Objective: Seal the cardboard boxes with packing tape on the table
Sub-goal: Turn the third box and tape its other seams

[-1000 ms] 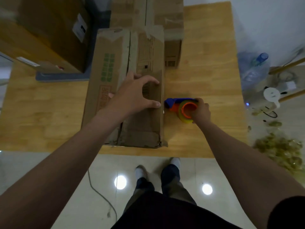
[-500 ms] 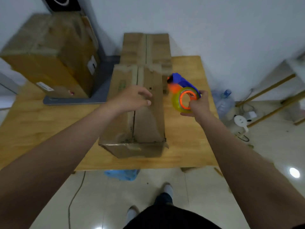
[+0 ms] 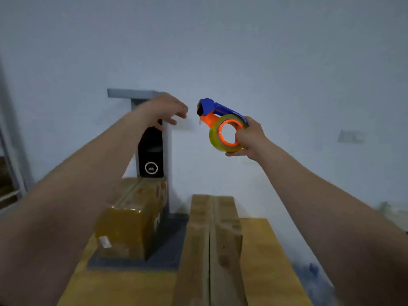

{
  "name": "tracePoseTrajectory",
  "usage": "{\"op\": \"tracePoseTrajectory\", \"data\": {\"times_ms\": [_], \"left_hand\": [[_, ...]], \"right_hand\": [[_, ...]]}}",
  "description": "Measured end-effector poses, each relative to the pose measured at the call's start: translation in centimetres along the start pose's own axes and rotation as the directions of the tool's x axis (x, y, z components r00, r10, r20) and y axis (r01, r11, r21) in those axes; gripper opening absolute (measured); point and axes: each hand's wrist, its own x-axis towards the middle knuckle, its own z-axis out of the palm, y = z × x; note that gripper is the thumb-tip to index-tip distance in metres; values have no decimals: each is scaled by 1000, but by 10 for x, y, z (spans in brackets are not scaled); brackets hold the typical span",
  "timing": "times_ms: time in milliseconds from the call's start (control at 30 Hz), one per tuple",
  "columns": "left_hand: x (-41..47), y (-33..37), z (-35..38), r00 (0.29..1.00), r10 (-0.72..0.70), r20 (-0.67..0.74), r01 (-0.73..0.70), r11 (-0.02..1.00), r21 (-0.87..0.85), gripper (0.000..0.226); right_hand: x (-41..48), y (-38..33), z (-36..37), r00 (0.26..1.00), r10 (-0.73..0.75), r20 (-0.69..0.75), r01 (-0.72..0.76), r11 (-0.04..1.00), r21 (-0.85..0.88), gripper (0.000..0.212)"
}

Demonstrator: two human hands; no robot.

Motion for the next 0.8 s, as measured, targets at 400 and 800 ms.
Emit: {"op": "tracePoseTrajectory", "data": {"times_ms": [400, 800], "left_hand": [[-20, 64, -20, 967, -29, 255, 175, 800, -574, 44], [-50, 47, 6, 953, 2, 302, 243, 588, -771, 35]], "right_hand": [[-37, -111, -14, 970, -186, -156, 206, 971, 122, 67], [-44, -64, 13, 983, -81, -163, 119, 965, 236, 54]]}}
